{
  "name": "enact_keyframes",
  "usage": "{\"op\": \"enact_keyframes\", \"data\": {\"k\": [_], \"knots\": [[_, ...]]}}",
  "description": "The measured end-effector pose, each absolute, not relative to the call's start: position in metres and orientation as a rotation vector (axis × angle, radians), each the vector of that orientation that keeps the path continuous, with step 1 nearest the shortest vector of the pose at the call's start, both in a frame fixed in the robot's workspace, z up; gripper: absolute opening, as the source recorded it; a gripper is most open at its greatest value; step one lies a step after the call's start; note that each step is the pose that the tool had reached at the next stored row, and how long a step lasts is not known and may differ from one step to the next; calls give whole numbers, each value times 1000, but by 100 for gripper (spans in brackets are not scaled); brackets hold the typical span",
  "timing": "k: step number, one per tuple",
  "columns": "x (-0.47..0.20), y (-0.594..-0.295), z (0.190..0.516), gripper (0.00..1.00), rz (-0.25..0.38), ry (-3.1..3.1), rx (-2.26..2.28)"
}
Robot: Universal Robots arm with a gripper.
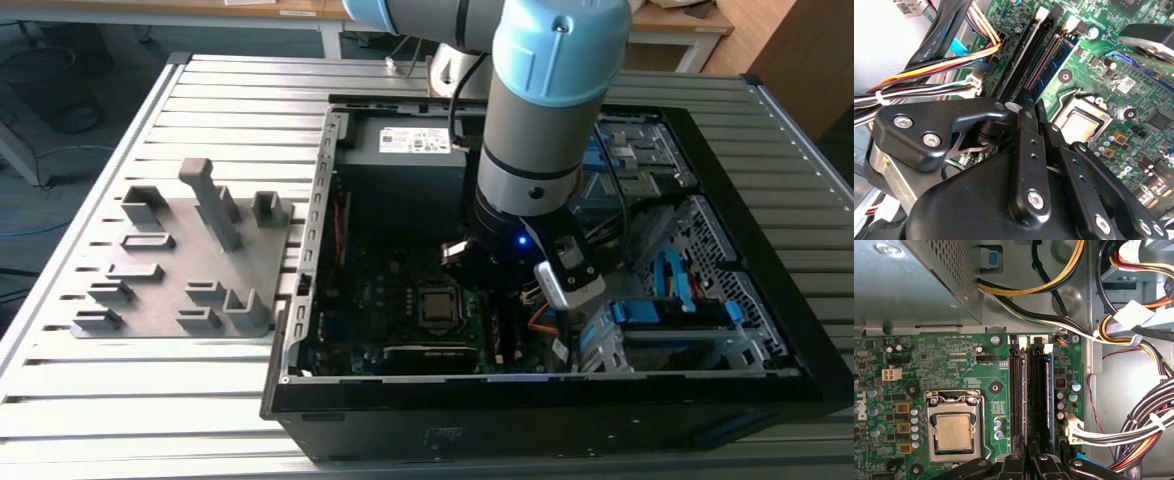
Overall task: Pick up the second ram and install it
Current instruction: 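Insert the second ram into the second slot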
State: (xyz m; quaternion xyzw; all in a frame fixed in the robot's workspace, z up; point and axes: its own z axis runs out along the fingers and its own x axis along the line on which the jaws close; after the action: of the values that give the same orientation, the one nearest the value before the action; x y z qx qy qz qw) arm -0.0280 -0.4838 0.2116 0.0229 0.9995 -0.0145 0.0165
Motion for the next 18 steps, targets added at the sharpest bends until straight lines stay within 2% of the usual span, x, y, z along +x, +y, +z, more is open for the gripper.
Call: {"op": "enact_keyframes", "data": {"k": [18], "knots": [[-29,-484,217,14,-45,3106,71]]}}
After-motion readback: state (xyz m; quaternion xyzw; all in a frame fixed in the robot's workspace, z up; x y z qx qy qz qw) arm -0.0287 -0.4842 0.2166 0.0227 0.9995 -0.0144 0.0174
